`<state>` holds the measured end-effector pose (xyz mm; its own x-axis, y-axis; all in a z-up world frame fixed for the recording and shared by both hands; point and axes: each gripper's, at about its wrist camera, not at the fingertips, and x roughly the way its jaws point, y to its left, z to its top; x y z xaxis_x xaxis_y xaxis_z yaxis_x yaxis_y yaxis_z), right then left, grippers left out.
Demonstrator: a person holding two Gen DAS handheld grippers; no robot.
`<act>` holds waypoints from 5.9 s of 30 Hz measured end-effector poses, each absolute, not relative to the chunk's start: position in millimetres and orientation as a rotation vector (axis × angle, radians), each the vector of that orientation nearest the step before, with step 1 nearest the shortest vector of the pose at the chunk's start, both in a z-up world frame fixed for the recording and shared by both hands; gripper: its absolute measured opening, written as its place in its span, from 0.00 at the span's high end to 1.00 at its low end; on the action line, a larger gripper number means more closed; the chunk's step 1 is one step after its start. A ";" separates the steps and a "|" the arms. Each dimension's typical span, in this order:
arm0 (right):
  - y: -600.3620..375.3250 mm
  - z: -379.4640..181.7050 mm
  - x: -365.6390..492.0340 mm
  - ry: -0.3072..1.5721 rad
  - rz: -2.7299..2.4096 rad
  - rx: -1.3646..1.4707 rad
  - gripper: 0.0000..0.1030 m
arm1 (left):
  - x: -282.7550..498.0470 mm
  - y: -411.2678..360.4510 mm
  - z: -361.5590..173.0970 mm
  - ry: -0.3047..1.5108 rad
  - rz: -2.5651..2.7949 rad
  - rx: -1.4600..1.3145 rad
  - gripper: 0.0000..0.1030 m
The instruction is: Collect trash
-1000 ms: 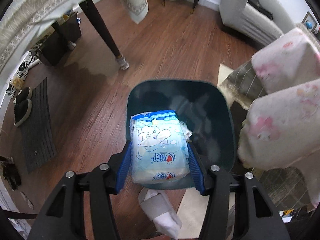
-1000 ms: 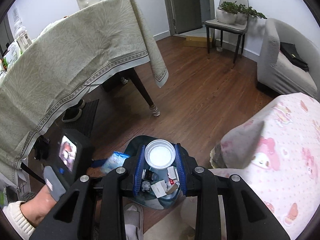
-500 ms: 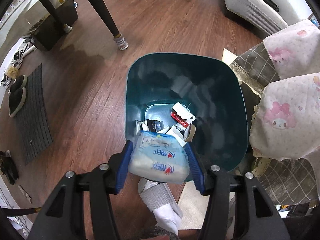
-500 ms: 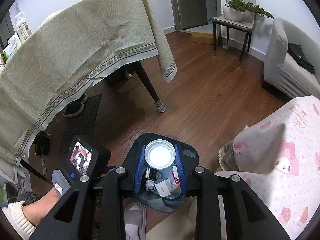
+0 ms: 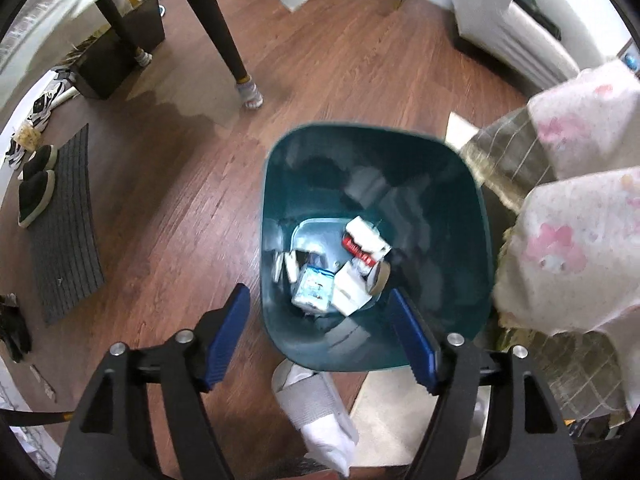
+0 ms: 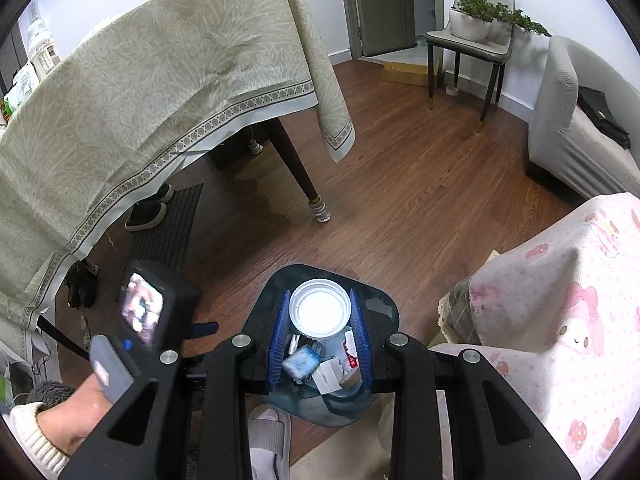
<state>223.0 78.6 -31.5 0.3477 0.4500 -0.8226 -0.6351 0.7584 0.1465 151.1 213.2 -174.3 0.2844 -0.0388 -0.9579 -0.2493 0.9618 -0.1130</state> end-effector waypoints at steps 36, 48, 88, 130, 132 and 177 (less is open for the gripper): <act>121.7 -187.5 231.4 1.267 0.627 -0.382 0.70 | 102.2 242.9 -27.1 0.812 0.158 -0.292 0.15; 128.5 -210.0 225.5 1.301 0.607 -0.471 0.59 | 104.4 225.4 -17.9 0.801 0.123 -0.258 0.15; 42.4 23.3 177.2 0.888 0.653 -0.269 0.34 | 76.4 178.2 27.8 0.704 0.102 -0.120 0.04; -238.7 55.1 19.8 0.598 0.187 -0.043 0.03 | -1.4 68.1 20.7 0.623 0.046 0.021 0.03; -240.2 56.0 18.3 0.583 0.195 -0.040 0.03 | -2.2 68.0 21.4 0.617 0.048 0.019 0.03; -231.4 49.7 14.5 0.584 0.297 -0.067 0.03 | -3.3 74.4 12.5 0.640 0.080 -0.005 0.03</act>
